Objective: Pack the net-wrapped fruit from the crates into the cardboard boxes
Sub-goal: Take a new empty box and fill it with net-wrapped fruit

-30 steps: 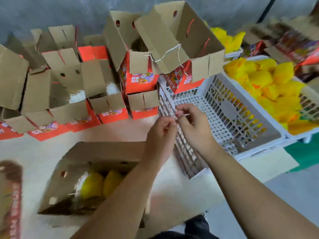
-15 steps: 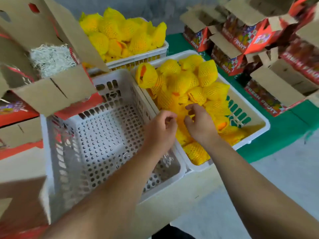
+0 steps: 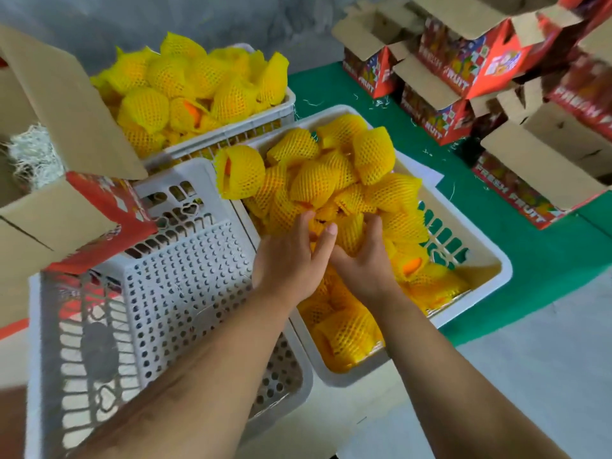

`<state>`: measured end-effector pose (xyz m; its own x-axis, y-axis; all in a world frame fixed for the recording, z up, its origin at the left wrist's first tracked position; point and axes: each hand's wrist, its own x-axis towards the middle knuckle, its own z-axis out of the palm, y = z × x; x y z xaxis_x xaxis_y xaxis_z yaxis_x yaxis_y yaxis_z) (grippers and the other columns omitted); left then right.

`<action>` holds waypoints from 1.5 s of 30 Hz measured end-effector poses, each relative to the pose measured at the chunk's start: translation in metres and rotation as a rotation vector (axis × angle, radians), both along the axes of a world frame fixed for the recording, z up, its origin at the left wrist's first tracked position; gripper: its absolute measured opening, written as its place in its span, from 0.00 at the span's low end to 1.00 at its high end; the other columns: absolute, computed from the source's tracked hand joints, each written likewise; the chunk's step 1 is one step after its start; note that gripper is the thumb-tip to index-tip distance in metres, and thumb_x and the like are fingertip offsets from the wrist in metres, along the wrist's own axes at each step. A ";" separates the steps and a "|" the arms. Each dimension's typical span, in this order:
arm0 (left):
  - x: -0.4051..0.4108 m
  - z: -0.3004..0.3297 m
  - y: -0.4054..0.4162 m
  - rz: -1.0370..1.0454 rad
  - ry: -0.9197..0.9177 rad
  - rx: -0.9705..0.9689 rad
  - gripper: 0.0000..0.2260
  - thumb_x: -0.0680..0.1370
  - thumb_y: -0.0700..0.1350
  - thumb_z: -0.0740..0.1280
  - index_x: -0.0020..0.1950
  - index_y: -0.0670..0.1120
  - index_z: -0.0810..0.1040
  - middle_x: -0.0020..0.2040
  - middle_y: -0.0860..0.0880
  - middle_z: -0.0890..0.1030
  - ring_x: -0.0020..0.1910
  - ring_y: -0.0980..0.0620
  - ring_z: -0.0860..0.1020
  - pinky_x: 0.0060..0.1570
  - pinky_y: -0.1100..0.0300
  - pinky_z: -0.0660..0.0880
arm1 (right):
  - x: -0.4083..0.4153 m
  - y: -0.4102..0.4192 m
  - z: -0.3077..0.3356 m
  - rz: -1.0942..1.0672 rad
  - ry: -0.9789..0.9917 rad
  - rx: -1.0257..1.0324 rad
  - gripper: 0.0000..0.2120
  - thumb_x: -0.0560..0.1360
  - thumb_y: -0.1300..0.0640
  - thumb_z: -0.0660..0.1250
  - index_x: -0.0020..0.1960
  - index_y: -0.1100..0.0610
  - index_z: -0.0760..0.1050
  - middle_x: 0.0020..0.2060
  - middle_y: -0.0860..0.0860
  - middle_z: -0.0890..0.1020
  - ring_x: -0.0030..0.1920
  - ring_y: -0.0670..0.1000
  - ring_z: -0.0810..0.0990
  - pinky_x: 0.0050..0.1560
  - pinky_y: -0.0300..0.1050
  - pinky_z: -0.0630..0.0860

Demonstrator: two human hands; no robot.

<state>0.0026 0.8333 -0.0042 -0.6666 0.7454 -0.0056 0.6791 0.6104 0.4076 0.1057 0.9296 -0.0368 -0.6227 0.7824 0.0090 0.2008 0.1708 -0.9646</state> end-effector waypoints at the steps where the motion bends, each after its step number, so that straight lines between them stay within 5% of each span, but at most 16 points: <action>1: -0.001 0.002 0.000 -0.032 -0.019 -0.012 0.34 0.80 0.70 0.39 0.69 0.55 0.75 0.51 0.49 0.86 0.53 0.42 0.82 0.55 0.47 0.74 | 0.000 0.000 0.003 0.029 0.031 0.006 0.20 0.74 0.49 0.76 0.55 0.53 0.68 0.46 0.51 0.80 0.44 0.48 0.79 0.44 0.52 0.77; 4: -0.003 0.008 -0.004 -0.111 -0.090 0.130 0.30 0.82 0.67 0.38 0.42 0.56 0.76 0.33 0.54 0.78 0.40 0.50 0.79 0.44 0.51 0.67 | -0.004 -0.002 0.008 0.032 0.115 -0.096 0.12 0.77 0.54 0.72 0.56 0.54 0.71 0.44 0.40 0.82 0.44 0.40 0.79 0.50 0.45 0.80; 5: -0.003 0.008 -0.006 -0.123 -0.115 0.178 0.28 0.82 0.67 0.40 0.41 0.57 0.74 0.31 0.57 0.75 0.37 0.53 0.77 0.44 0.52 0.65 | -0.006 -0.002 0.010 0.013 0.148 -0.183 0.11 0.78 0.55 0.71 0.59 0.53 0.73 0.47 0.41 0.84 0.48 0.43 0.81 0.54 0.48 0.80; 7: -0.004 0.007 -0.009 -0.173 -0.128 0.161 0.30 0.80 0.70 0.39 0.57 0.59 0.77 0.36 0.58 0.80 0.43 0.51 0.79 0.49 0.50 0.70 | -0.011 -0.003 0.013 -0.028 0.218 -0.373 0.14 0.78 0.53 0.71 0.62 0.51 0.73 0.52 0.49 0.84 0.54 0.52 0.82 0.55 0.53 0.80; 9: -0.004 0.004 -0.010 -0.179 -0.058 0.087 0.37 0.77 0.75 0.37 0.72 0.59 0.71 0.45 0.53 0.86 0.51 0.47 0.82 0.55 0.49 0.72 | -0.015 -0.005 0.017 -0.063 0.224 -0.563 0.18 0.75 0.45 0.71 0.61 0.45 0.69 0.53 0.49 0.81 0.56 0.52 0.81 0.53 0.52 0.81; 12: -0.003 0.000 -0.007 -0.133 0.067 0.076 0.37 0.75 0.77 0.44 0.74 0.57 0.67 0.49 0.47 0.87 0.50 0.43 0.83 0.47 0.52 0.67 | -0.018 -0.001 0.021 0.030 0.313 -0.948 0.27 0.79 0.35 0.62 0.73 0.48 0.70 0.67 0.56 0.79 0.67 0.58 0.79 0.67 0.60 0.75; 15: -0.004 -0.002 -0.007 -0.074 0.050 0.140 0.36 0.73 0.76 0.53 0.74 0.57 0.67 0.52 0.49 0.86 0.49 0.42 0.83 0.42 0.54 0.70 | -0.021 0.010 0.033 0.053 0.408 -1.135 0.28 0.80 0.32 0.54 0.69 0.48 0.77 0.66 0.56 0.81 0.63 0.56 0.82 0.62 0.56 0.77; 19: -0.004 -0.007 -0.011 0.107 -0.097 0.400 0.37 0.72 0.69 0.66 0.77 0.54 0.65 0.67 0.52 0.79 0.59 0.51 0.80 0.46 0.55 0.79 | -0.049 0.026 0.043 0.131 0.372 -1.241 0.33 0.78 0.28 0.54 0.76 0.45 0.64 0.70 0.56 0.77 0.65 0.61 0.80 0.59 0.64 0.77; 21: -0.004 -0.008 -0.012 0.195 -0.159 0.525 0.37 0.75 0.65 0.69 0.80 0.56 0.59 0.73 0.53 0.72 0.65 0.56 0.74 0.53 0.59 0.77 | -0.073 0.024 0.054 0.068 0.276 -1.134 0.28 0.79 0.33 0.60 0.75 0.46 0.67 0.70 0.55 0.76 0.67 0.60 0.78 0.66 0.66 0.74; 23: -0.006 -0.006 -0.013 0.224 -0.192 0.575 0.37 0.78 0.63 0.68 0.82 0.57 0.53 0.77 0.54 0.64 0.71 0.58 0.68 0.59 0.62 0.73 | -0.090 0.027 0.045 -0.101 -0.001 -0.480 0.22 0.81 0.47 0.64 0.75 0.43 0.68 0.69 0.54 0.73 0.67 0.58 0.74 0.71 0.61 0.69; 25: -0.006 -0.006 -0.012 0.228 -0.172 0.579 0.39 0.79 0.63 0.66 0.84 0.54 0.50 0.78 0.51 0.61 0.75 0.55 0.66 0.63 0.59 0.73 | -0.098 0.034 0.034 0.028 -0.365 0.258 0.29 0.81 0.55 0.64 0.79 0.41 0.60 0.72 0.54 0.63 0.68 0.60 0.67 0.70 0.57 0.66; 27: -0.006 -0.004 -0.011 0.225 -0.151 0.566 0.40 0.79 0.63 0.65 0.84 0.51 0.50 0.79 0.48 0.61 0.76 0.52 0.65 0.64 0.59 0.73 | -0.099 0.038 0.022 0.185 -0.541 0.446 0.33 0.77 0.57 0.71 0.77 0.43 0.60 0.73 0.55 0.57 0.69 0.63 0.64 0.68 0.57 0.67; 33: -0.007 -0.005 -0.011 0.193 -0.190 0.607 0.42 0.79 0.60 0.68 0.85 0.48 0.50 0.81 0.47 0.60 0.78 0.61 0.58 0.68 0.77 0.59 | -0.084 0.037 0.009 0.045 -0.186 0.380 0.28 0.70 0.66 0.75 0.66 0.63 0.68 0.63 0.60 0.66 0.64 0.59 0.67 0.62 0.56 0.72; 40: -0.001 0.017 -0.032 0.174 -0.430 0.713 0.39 0.75 0.59 0.72 0.81 0.46 0.63 0.75 0.48 0.72 0.73 0.53 0.71 0.69 0.52 0.74 | -0.037 -0.017 0.032 -0.242 0.039 0.097 0.28 0.71 0.57 0.74 0.69 0.50 0.70 0.59 0.50 0.70 0.55 0.48 0.73 0.49 0.28 0.69; 43: 0.008 0.029 -0.069 0.197 -0.640 0.823 0.30 0.78 0.58 0.73 0.77 0.51 0.70 0.67 0.53 0.79 0.62 0.61 0.79 0.55 0.64 0.79 | -0.019 -0.057 0.050 -0.150 0.225 0.020 0.22 0.72 0.53 0.71 0.65 0.46 0.72 0.37 0.45 0.79 0.34 0.46 0.75 0.33 0.41 0.74; 45: 0.013 0.038 -0.101 0.263 -0.744 0.904 0.30 0.76 0.64 0.69 0.76 0.55 0.69 0.66 0.55 0.79 0.60 0.62 0.81 0.55 0.65 0.79 | -0.014 -0.092 0.058 -0.027 0.288 -0.091 0.20 0.75 0.49 0.71 0.65 0.42 0.72 0.39 0.56 0.83 0.38 0.62 0.81 0.39 0.61 0.82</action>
<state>0.0152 0.7319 0.0337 -0.8542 0.5200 0.0014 -0.0069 -0.0140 0.9999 0.0919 0.8375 0.0215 -0.5839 0.8042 0.1110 -0.0799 0.0792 -0.9937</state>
